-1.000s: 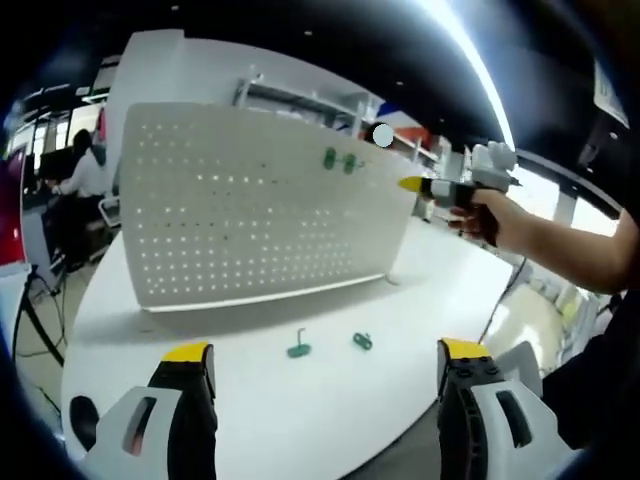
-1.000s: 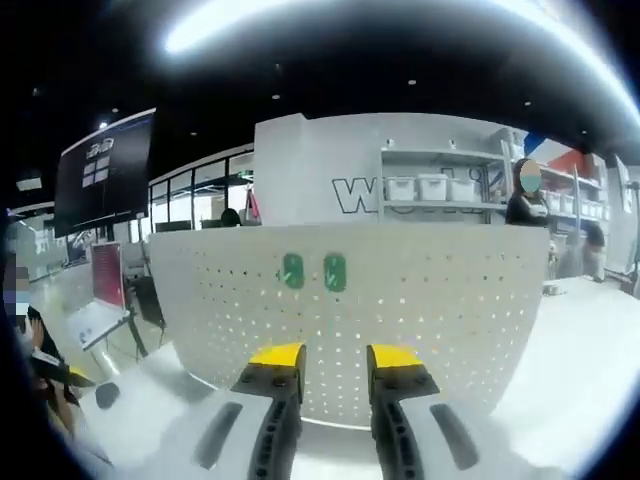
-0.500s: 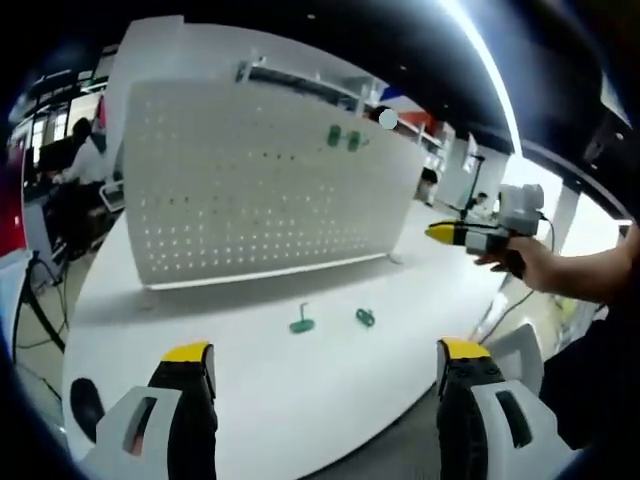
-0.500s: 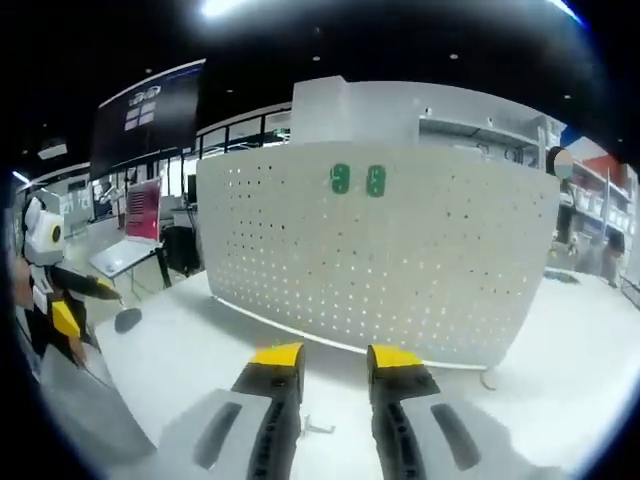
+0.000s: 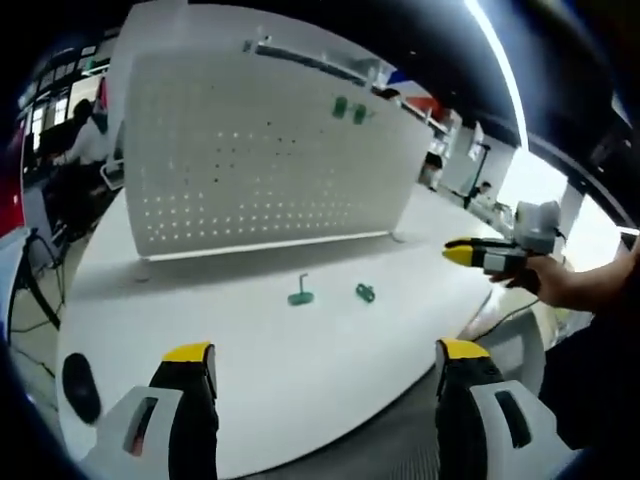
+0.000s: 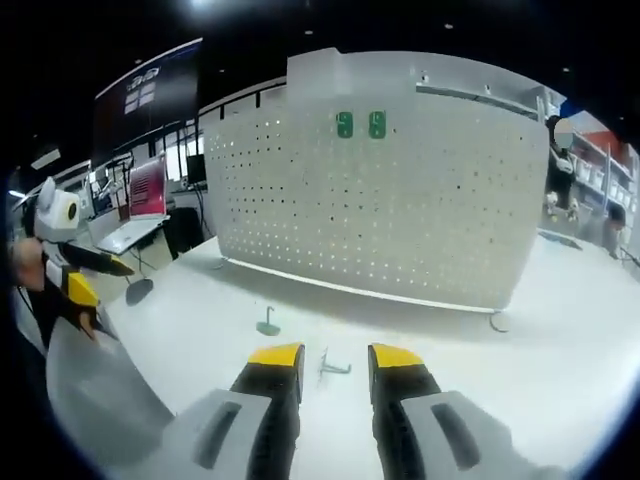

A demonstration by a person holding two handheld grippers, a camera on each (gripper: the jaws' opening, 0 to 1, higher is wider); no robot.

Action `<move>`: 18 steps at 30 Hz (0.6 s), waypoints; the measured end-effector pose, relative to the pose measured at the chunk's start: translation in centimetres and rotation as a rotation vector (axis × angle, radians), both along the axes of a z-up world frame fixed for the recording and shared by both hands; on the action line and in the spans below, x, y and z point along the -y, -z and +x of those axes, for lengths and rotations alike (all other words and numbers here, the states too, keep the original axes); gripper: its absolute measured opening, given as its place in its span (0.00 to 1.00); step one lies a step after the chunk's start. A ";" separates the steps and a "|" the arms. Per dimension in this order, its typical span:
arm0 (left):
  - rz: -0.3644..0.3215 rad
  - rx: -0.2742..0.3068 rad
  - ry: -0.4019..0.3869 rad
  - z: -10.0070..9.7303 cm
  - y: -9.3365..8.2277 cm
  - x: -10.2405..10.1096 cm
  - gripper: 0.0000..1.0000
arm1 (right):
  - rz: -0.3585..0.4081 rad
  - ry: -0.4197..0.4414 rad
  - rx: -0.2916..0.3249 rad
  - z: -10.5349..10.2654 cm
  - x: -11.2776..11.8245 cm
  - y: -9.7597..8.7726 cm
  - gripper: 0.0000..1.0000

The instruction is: Insert the hook assembly into the mounting plate slot until the hook locks in place.

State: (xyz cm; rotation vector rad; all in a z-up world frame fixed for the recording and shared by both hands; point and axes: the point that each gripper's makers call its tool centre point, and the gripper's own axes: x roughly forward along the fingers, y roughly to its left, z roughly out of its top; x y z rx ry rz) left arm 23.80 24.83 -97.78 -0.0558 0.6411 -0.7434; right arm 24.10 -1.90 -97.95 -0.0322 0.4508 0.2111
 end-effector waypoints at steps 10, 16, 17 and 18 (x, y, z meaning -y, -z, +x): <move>0.059 -0.034 0.008 -0.4 1.8 -0.2 0.93 | -0.011 -0.006 -0.065 -2.1 -0.4 2.8 0.25; 0.084 -0.069 0.028 -1.2 3.0 0.0 0.94 | -0.012 -0.052 -0.077 -2.2 -1.2 3.0 0.28; 0.083 -0.074 0.028 -1.2 3.1 0.1 0.93 | -0.014 -0.058 -0.084 -2.3 -1.3 3.1 0.29; 0.083 -0.077 0.028 -1.3 3.2 0.1 0.93 | -0.015 -0.077 -0.092 -2.3 -1.6 3.3 0.29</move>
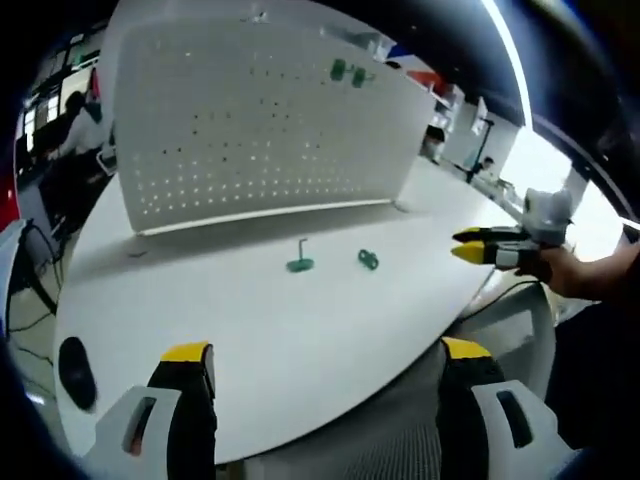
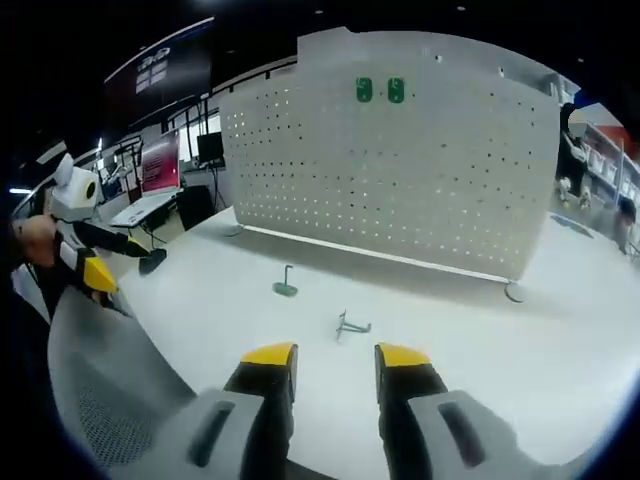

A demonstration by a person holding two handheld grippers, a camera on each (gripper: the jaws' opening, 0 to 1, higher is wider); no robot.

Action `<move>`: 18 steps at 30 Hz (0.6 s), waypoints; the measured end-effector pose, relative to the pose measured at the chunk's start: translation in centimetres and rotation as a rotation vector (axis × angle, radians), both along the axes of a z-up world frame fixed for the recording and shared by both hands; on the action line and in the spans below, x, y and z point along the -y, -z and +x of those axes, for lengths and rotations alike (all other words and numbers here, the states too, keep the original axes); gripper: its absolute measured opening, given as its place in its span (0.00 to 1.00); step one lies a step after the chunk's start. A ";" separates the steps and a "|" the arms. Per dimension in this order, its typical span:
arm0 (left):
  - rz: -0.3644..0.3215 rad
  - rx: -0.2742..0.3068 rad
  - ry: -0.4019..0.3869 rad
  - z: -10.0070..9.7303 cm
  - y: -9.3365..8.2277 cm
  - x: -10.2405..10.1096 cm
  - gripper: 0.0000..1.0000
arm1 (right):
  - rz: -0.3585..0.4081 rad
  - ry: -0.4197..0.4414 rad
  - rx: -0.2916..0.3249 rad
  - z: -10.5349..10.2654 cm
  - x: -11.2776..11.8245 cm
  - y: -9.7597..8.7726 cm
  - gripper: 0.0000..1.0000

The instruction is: Insert the hook assembly into the mounting plate slot until the hook locks in place.

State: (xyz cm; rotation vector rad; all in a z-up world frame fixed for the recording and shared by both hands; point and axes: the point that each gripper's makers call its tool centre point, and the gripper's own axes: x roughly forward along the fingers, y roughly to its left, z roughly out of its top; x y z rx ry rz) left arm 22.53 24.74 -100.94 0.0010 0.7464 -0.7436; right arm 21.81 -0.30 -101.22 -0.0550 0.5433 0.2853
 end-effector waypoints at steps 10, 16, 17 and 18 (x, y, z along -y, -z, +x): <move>0.026 -0.015 0.006 0.3 0.6 -0.2 0.93 | 0.057 -0.076 -0.080 0.3 -2.3 1.9 0.31; 0.023 -0.014 0.005 1.0 0.5 0.2 0.92 | 0.101 -0.105 -0.091 2.7 -4.5 2.5 0.31; 0.021 -0.013 0.005 1.1 0.4 0.2 0.92 | 0.101 -0.108 -0.092 3.1 -4.7 2.6 0.31; 0.014 -0.011 0.004 1.2 0.3 0.3 0.92 | 0.103 -0.111 -0.090 3.6 -5.1 2.7 0.31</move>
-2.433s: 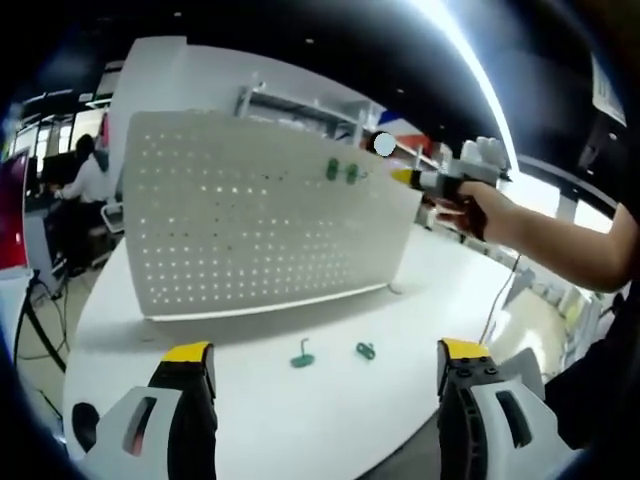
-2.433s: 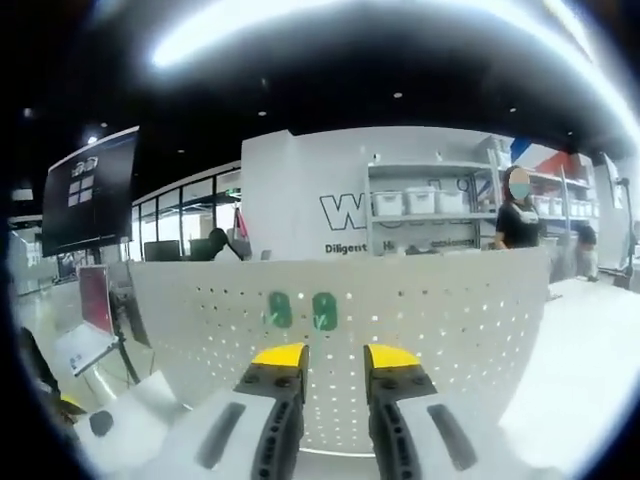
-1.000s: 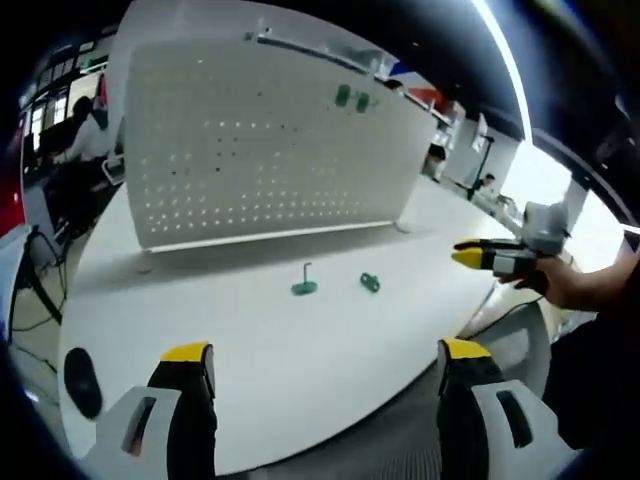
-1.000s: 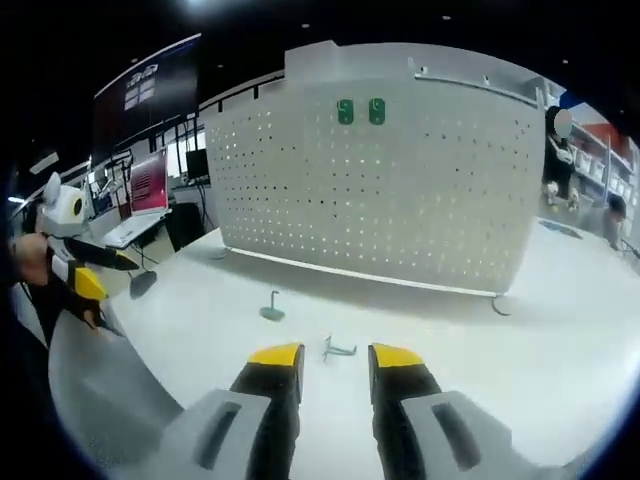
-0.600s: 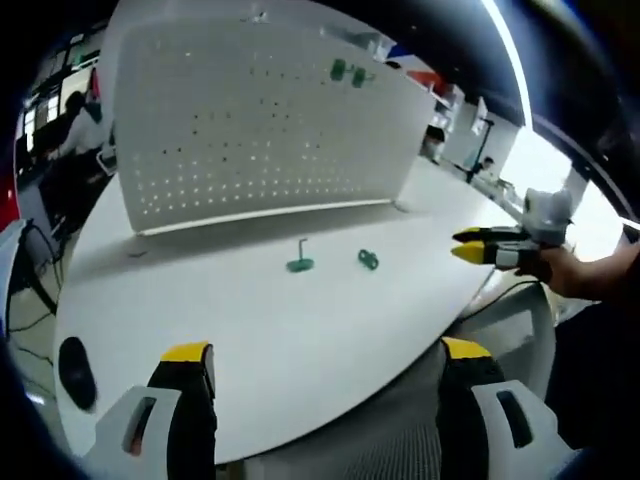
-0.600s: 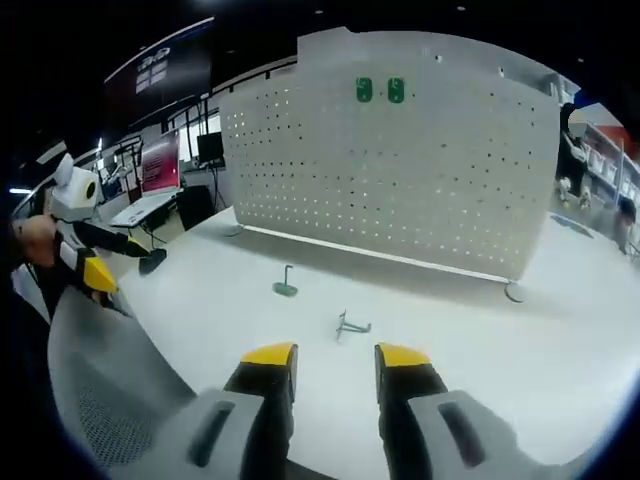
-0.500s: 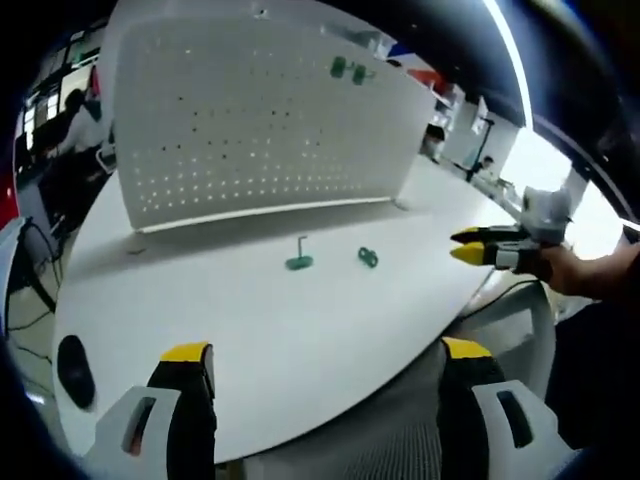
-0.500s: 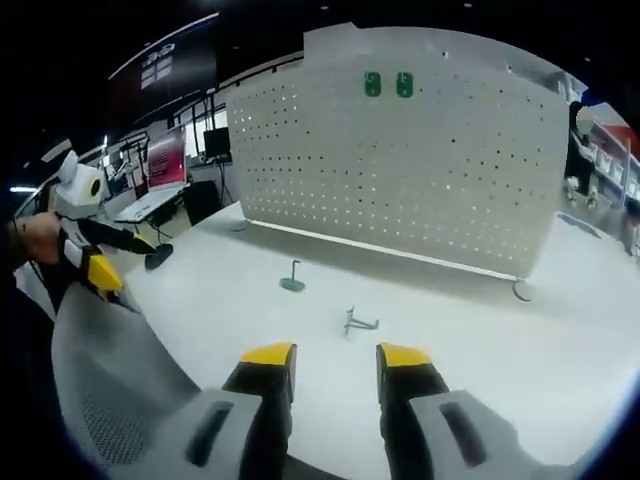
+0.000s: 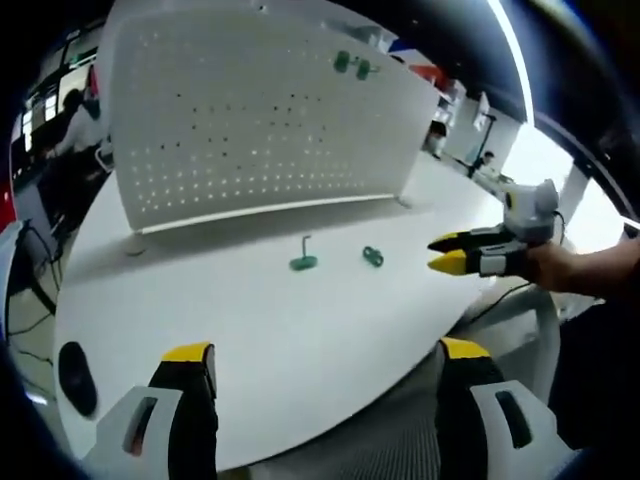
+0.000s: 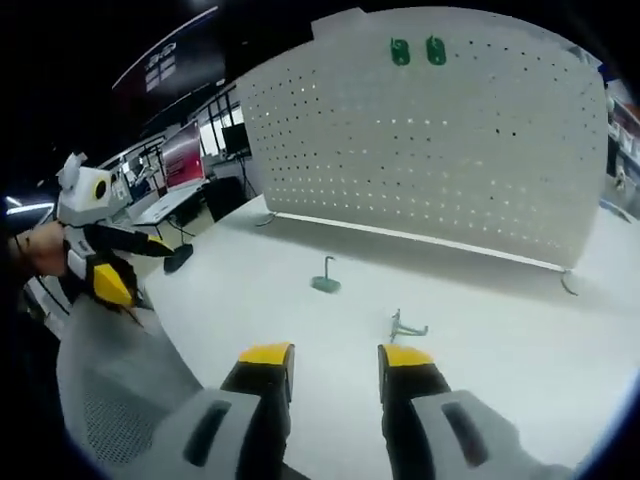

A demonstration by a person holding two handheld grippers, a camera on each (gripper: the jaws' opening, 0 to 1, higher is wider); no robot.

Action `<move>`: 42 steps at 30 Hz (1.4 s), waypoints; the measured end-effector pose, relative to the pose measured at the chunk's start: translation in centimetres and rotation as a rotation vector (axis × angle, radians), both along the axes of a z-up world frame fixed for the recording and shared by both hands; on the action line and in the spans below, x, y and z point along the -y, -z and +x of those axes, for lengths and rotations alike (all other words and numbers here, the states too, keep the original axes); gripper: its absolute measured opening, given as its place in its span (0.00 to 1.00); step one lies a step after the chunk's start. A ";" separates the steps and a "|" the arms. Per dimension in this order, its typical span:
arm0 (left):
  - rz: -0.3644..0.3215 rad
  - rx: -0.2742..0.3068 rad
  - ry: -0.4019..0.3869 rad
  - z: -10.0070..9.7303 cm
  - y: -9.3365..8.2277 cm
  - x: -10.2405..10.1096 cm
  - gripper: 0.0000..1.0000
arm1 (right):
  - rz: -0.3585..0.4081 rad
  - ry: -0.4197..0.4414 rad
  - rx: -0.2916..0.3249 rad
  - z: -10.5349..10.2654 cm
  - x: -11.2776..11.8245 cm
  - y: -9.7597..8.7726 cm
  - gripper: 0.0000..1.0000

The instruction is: Insert the hook assembly into the mounting plate slot until the hook locks in place.

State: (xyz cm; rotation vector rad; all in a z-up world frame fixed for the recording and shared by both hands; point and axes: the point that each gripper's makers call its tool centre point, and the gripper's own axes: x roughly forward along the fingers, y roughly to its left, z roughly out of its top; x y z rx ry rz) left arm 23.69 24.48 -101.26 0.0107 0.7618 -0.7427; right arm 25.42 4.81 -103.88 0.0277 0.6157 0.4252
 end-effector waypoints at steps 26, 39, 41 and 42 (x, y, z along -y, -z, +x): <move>-0.022 -0.027 -0.059 1.4 0.5 -1.3 0.91 | -0.023 -0.157 -0.074 9.3 -7.9 4.3 0.26; -0.047 -0.052 -0.109 2.6 0.8 -2.8 0.91 | 0.050 -0.106 -0.141 12.0 -9.1 5.9 0.24; -0.058 -0.059 -0.113 2.6 0.9 -2.8 0.90 | 0.048 -0.103 -0.140 12.3 -9.2 6.0 0.24; -0.058 -0.066 -0.115 2.5 1.1 -2.8 0.90 | 0.045 -0.103 -0.140 12.4 -9.2 6.1 0.23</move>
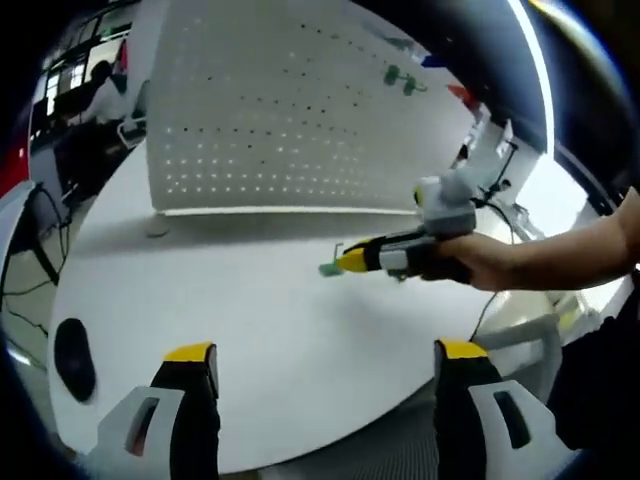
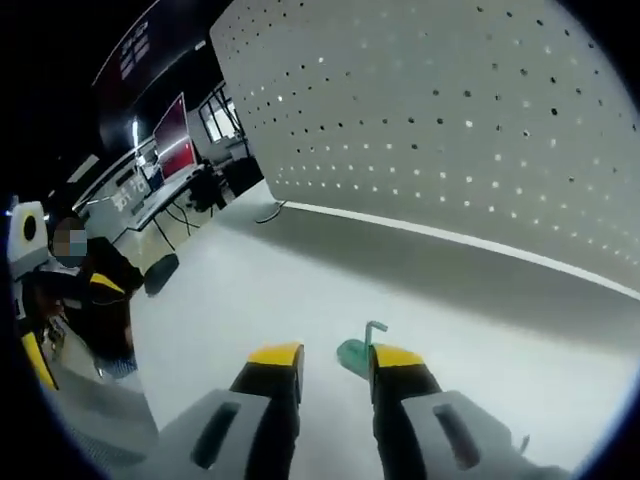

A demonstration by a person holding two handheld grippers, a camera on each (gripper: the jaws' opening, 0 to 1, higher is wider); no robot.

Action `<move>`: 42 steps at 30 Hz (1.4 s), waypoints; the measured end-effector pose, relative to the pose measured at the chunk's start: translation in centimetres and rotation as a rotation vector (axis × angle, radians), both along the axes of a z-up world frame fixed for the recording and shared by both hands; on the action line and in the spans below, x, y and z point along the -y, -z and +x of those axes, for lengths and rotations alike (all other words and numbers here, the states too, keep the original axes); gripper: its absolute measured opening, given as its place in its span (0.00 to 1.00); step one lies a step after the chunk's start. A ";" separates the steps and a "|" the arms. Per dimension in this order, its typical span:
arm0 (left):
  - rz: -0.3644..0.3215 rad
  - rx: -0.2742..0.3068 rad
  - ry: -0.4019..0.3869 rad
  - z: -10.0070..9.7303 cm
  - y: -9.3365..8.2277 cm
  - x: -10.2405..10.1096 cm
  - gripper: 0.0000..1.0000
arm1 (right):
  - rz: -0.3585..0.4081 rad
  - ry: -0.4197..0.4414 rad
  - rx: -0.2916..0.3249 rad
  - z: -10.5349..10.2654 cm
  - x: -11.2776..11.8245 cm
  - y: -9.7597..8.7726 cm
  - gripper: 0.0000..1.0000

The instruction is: Insert the hook assembly into the mounting plate slot until the hook locks in place.

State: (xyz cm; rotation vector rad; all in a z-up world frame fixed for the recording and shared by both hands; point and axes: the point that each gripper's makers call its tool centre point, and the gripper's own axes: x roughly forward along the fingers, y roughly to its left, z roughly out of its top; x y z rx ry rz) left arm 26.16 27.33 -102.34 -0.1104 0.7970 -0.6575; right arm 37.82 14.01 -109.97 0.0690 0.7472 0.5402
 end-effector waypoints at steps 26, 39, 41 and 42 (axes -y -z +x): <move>-0.006 -0.033 -0.029 0.0 0.9 -0.9 0.88 | -0.036 0.031 -0.013 4.3 -1.0 0.9 0.10; -0.015 -0.023 -0.016 0.1 0.5 -0.1 0.88 | -0.103 -0.004 0.008 3.9 -0.7 0.4 0.00; -0.015 -0.018 -0.014 0.1 0.4 0.0 0.88 | -0.104 -0.010 0.016 3.8 -0.7 0.1 0.00; -0.014 -0.016 -0.013 0.1 0.4 0.0 0.88 | -0.108 -0.011 0.022 3.9 -0.6 0.0 0.00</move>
